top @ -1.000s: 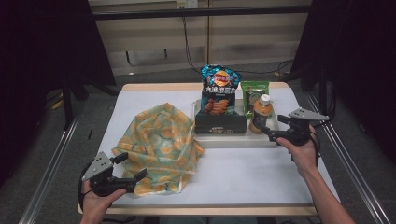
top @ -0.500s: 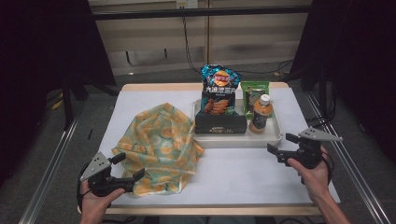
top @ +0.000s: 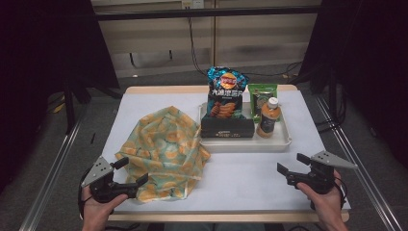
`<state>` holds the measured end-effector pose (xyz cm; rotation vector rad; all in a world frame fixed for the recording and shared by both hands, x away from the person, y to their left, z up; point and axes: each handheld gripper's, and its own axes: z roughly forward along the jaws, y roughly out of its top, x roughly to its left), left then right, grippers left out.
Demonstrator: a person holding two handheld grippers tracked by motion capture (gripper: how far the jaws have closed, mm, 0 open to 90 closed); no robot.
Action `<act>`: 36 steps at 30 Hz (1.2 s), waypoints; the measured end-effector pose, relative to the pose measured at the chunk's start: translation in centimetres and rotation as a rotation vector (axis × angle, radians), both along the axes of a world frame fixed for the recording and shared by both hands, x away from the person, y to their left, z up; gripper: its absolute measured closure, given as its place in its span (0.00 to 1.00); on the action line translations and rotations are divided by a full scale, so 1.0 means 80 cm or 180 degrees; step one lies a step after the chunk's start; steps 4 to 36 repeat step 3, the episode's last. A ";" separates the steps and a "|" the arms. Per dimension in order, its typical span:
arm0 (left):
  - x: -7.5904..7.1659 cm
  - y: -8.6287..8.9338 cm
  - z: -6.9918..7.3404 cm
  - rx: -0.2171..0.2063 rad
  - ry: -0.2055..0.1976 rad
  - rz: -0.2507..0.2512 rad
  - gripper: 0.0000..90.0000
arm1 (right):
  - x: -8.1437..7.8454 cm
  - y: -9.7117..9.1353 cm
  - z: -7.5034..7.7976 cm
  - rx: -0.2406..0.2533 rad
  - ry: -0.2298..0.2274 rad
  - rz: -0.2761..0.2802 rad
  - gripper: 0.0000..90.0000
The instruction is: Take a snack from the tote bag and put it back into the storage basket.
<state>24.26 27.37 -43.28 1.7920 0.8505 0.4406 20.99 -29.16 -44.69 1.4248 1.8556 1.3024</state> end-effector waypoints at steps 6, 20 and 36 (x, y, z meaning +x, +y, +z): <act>0.001 0.000 0.000 0.0011 0.0004 0.0025 0.06 | 0.001 0.002 0.001 -0.0025 -0.0025 0.0015 0.12; 0.001 0.000 0.000 0.0011 0.0004 0.0025 0.06 | 0.001 0.002 0.001 -0.0025 -0.0025 0.0015 0.12; 0.001 0.000 0.000 0.0011 0.0004 0.0025 0.06 | 0.001 0.002 0.001 -0.0025 -0.0025 0.0015 0.12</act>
